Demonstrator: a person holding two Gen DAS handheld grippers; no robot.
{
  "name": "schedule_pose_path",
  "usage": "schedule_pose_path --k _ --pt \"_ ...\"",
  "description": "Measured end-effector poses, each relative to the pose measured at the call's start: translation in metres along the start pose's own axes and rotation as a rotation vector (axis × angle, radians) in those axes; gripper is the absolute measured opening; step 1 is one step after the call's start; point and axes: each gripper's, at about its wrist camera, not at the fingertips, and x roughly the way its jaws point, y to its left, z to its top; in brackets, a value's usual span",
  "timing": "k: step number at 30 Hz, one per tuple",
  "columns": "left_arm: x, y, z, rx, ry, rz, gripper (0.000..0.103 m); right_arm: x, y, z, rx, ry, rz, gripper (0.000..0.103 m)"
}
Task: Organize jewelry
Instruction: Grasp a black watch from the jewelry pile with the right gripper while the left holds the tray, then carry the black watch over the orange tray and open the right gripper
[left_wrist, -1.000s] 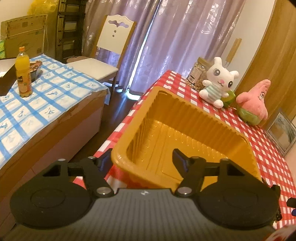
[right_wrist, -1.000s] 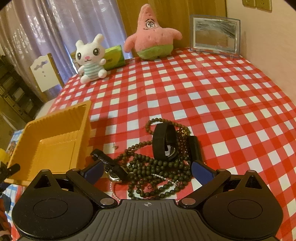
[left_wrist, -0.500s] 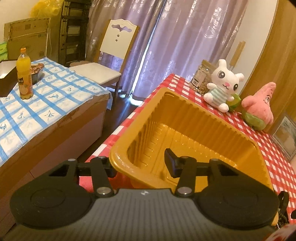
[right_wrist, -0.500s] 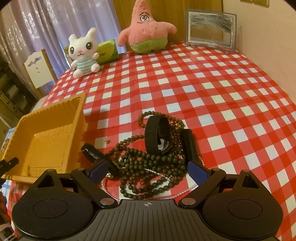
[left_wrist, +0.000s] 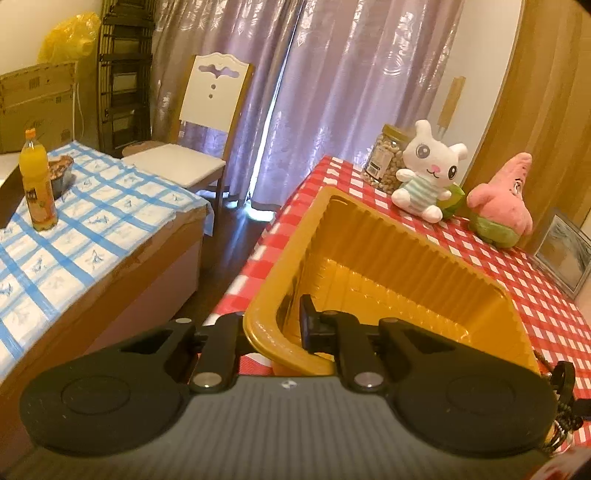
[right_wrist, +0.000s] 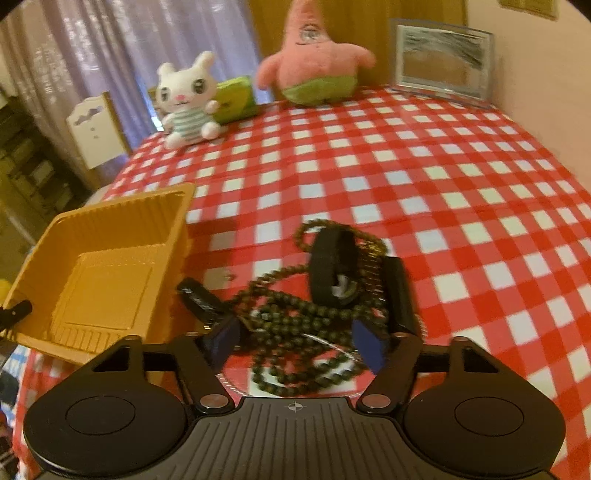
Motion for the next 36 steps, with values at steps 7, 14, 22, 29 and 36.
schedule_pose_path --k 7,14,22,29,36 --pt "-0.013 0.009 0.015 0.027 -0.049 0.022 0.010 0.023 0.024 -0.004 -0.151 0.003 0.073 0.039" --pt "-0.018 0.006 0.012 0.035 -0.055 0.041 0.011 0.052 0.038 -0.008 -0.246 0.013 0.054 0.037" --pt "-0.021 0.004 0.012 0.040 -0.046 0.040 0.011 0.057 0.024 0.000 -0.076 0.031 0.094 0.016" --pt "-0.024 0.003 0.010 0.043 -0.039 0.040 0.011 0.037 0.011 0.016 0.116 0.014 0.164 0.016" --pt "-0.027 0.001 0.008 0.047 -0.034 0.036 0.011 0.011 0.030 0.034 0.192 -0.030 0.301 0.016"
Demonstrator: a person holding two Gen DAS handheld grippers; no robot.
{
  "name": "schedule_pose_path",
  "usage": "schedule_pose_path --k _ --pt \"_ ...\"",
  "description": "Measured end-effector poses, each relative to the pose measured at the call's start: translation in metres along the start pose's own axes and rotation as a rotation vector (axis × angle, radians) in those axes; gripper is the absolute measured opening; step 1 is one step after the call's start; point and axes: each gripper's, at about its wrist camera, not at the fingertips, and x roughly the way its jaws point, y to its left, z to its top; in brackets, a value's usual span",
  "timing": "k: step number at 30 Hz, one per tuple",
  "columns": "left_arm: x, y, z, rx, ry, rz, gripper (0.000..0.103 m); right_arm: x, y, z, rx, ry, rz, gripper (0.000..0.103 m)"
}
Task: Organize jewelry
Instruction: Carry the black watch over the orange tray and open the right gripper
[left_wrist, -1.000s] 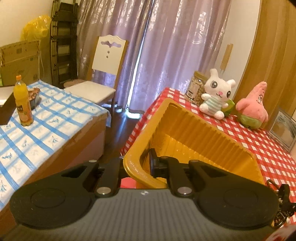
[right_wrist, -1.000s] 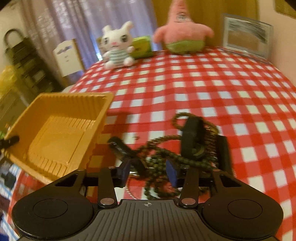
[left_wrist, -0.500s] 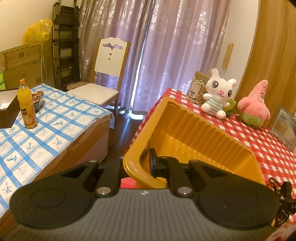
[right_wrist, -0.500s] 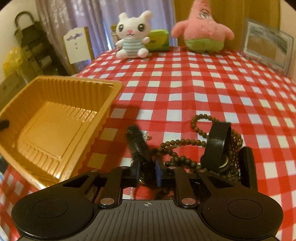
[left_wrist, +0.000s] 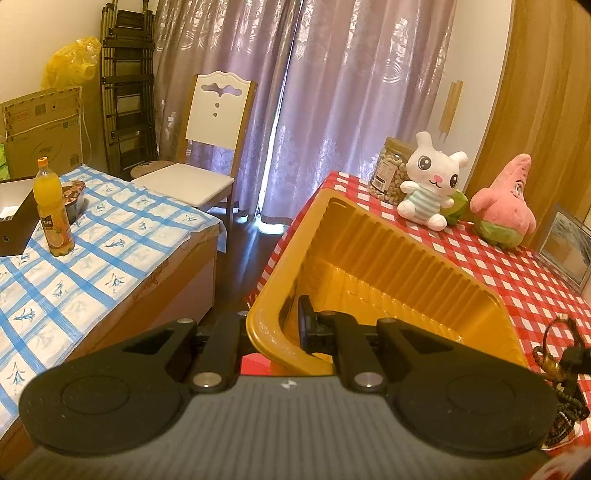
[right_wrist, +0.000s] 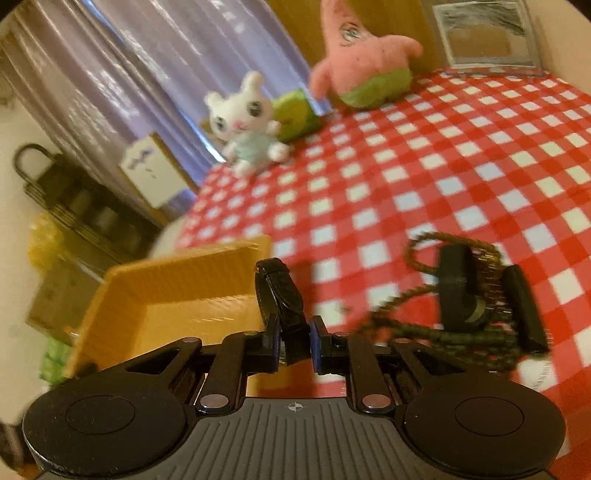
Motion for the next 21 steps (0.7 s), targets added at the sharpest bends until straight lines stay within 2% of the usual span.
schedule_pose_path --k 6,9,13,21 --pt "-0.001 -0.001 0.001 0.001 0.005 -0.003 0.011 0.023 0.018 -0.006 0.079 0.125 0.090 0.016" --pt "-0.002 -0.001 0.002 0.006 0.006 -0.006 0.011 0.039 0.026 -0.014 0.084 0.190 0.078 0.016" --pt "-0.002 -0.001 0.002 0.008 0.011 -0.011 0.011 0.054 0.033 -0.017 0.063 0.230 0.043 0.016" --pt "0.000 -0.001 0.003 0.019 0.020 -0.029 0.010 0.069 0.045 -0.027 -0.050 0.222 -0.014 0.017"
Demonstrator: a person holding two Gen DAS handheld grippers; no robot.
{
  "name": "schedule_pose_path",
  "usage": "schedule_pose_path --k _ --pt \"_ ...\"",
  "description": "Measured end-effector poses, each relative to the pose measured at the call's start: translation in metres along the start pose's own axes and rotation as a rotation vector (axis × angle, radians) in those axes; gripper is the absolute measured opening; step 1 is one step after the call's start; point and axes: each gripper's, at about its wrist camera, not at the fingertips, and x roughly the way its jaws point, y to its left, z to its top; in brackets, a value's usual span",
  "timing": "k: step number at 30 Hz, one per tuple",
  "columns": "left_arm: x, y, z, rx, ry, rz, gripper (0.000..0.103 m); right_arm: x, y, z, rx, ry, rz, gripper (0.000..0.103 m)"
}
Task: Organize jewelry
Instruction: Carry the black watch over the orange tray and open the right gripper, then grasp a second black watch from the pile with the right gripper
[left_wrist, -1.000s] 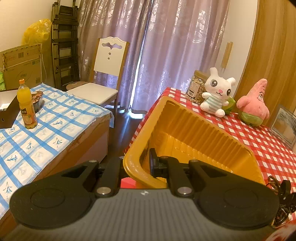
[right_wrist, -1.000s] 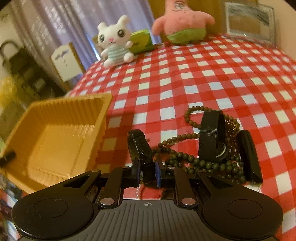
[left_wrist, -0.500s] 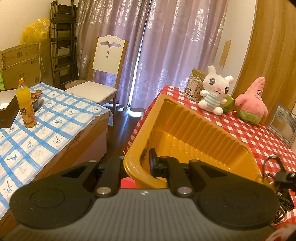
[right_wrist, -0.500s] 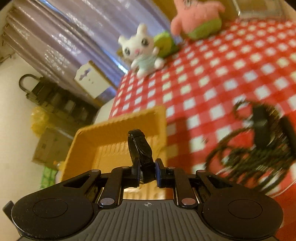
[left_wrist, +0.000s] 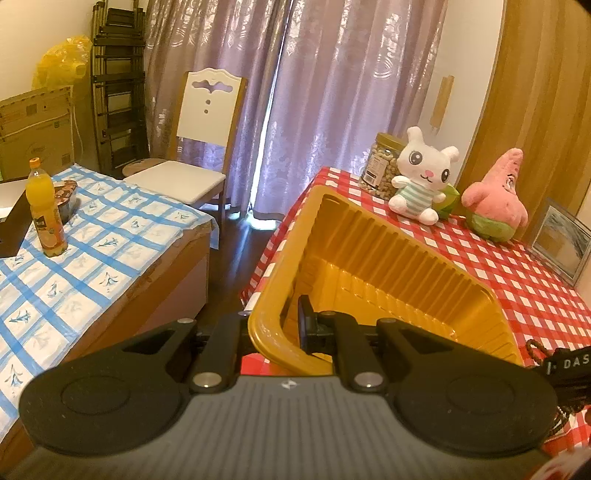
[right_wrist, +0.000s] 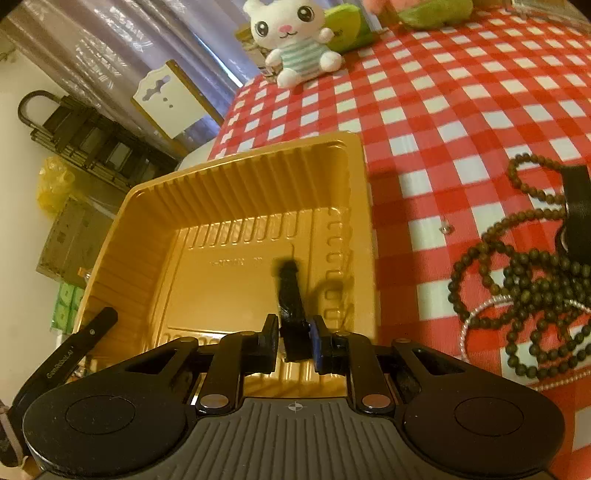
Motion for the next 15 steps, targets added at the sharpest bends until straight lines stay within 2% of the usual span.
schedule_pose_path --k 3,7,10,15 --pt "-0.001 0.001 0.000 0.004 0.000 -0.006 0.010 -0.003 0.006 -0.001 -0.044 -0.037 -0.017 0.021" --pt "-0.002 0.002 -0.001 0.008 0.003 -0.008 0.010 -0.023 0.007 -0.004 -0.069 -0.113 -0.009 0.038" --pt "-0.003 0.002 0.000 0.008 0.006 -0.004 0.010 -0.042 -0.007 -0.007 -0.046 -0.169 -0.018 0.042" --pt "-0.007 -0.002 0.000 0.009 -0.001 0.011 0.010 -0.077 -0.042 -0.008 -0.052 -0.224 -0.138 0.045"
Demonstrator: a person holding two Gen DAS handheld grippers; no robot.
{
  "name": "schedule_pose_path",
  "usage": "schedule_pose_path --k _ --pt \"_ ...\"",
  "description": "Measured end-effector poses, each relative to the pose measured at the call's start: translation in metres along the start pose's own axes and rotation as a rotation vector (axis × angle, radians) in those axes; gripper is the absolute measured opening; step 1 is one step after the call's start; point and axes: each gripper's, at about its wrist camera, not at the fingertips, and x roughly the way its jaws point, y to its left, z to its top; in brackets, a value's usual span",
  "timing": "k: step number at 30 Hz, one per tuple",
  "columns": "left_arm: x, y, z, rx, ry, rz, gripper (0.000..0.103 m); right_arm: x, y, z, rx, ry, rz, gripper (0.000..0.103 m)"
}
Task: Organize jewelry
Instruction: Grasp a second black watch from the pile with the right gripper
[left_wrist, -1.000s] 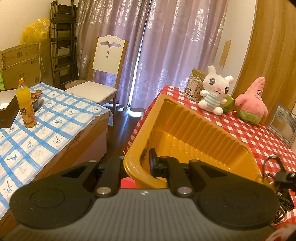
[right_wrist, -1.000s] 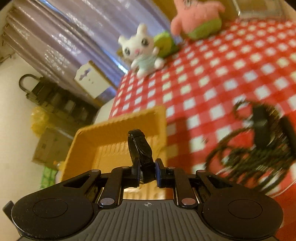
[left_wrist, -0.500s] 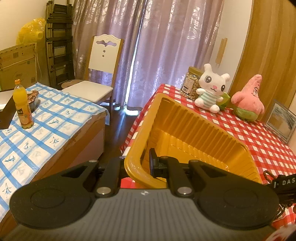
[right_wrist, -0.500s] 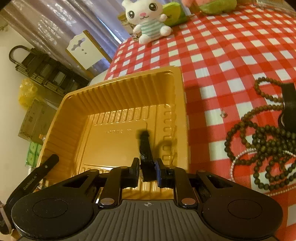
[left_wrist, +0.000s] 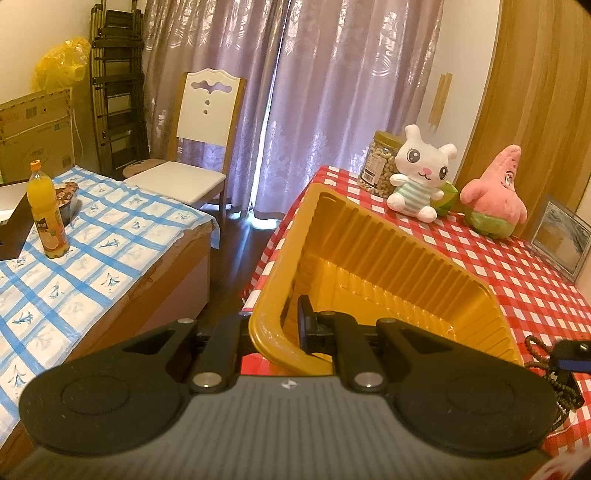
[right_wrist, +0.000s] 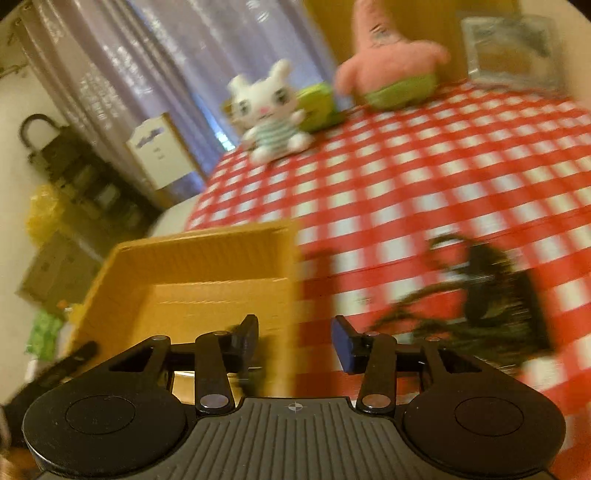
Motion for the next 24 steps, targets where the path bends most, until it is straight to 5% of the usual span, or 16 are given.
schedule_pose_path --k 4,10,17,24 --pt "-0.003 -0.004 -0.001 -0.014 -0.003 0.023 0.010 -0.013 -0.049 0.006 0.018 0.038 -0.140 0.045" --pt "-0.009 -0.010 -0.001 -0.017 -0.014 0.049 0.010 -0.008 -0.101 0.013 -0.001 0.097 -0.232 0.045" --pt "-0.013 -0.014 -0.002 -0.016 -0.024 0.070 0.010 0.012 -0.123 0.014 -0.011 0.142 -0.253 0.026" --pt "-0.015 -0.016 -0.002 -0.020 -0.026 0.079 0.010 0.016 -0.127 0.016 -0.031 0.122 -0.235 0.022"
